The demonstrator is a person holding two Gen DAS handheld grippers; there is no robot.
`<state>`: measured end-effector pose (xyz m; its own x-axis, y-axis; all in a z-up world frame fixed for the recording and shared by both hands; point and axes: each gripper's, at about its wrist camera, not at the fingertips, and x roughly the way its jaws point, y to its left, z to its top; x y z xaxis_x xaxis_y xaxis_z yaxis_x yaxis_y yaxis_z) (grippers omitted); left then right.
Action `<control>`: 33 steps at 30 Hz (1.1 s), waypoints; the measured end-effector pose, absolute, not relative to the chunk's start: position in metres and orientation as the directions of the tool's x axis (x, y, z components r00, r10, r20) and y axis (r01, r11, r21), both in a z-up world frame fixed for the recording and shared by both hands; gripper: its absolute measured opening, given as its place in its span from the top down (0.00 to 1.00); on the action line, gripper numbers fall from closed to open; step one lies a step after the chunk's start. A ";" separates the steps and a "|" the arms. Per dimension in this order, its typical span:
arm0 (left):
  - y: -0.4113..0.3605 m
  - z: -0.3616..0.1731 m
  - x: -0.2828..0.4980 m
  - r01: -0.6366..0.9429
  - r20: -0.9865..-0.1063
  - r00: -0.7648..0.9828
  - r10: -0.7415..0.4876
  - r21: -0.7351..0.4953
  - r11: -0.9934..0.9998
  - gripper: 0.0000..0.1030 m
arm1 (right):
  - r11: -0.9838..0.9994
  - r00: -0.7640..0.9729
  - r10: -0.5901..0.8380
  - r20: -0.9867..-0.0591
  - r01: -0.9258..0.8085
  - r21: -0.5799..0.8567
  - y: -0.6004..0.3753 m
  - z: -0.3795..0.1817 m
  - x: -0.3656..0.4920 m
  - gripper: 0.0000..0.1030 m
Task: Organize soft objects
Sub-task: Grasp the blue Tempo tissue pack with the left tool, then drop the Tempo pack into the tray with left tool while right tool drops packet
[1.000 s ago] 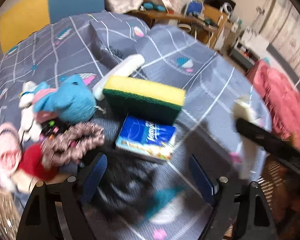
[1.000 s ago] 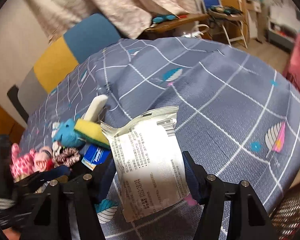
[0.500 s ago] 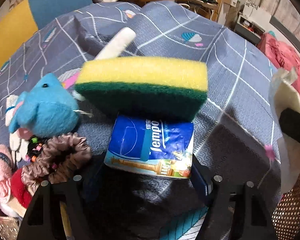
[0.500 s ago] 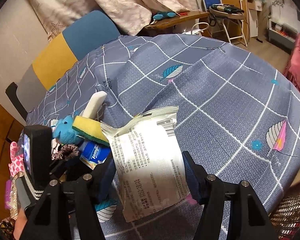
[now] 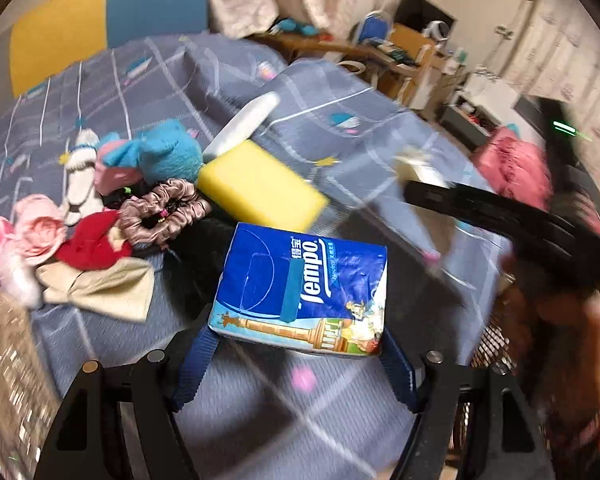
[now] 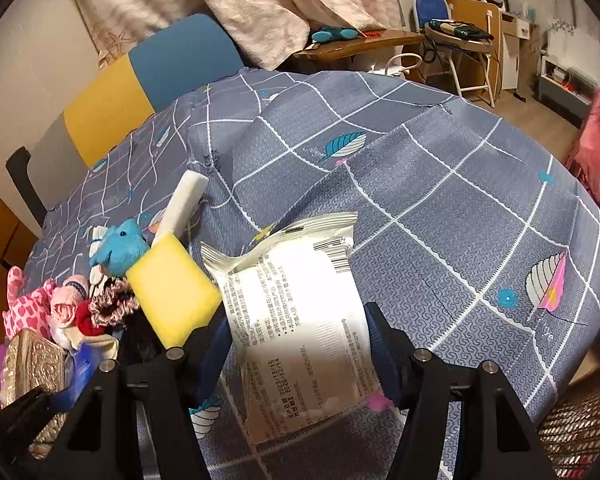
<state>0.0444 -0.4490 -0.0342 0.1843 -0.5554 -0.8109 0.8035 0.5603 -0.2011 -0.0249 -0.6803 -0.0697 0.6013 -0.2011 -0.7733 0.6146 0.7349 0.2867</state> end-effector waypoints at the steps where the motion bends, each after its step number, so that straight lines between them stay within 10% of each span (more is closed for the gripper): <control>1: -0.442 -0.028 0.038 0.814 -0.799 0.185 -0.572 -0.201 0.545 0.26 | 0.742 0.598 -0.206 -0.775 0.611 0.274 -0.678 -0.070 -0.024 0.38; 14: -0.279 0.032 0.028 0.740 -0.707 0.305 -0.638 -0.245 0.626 0.26 | 0.837 0.627 -0.280 -0.727 0.531 0.135 -0.646 -0.057 -0.015 0.38; 33: -0.021 -0.033 0.146 0.185 -0.807 0.483 -0.339 -0.284 0.941 0.26 | 0.898 0.713 -0.175 -0.679 0.399 0.188 -0.522 -0.021 -0.025 0.38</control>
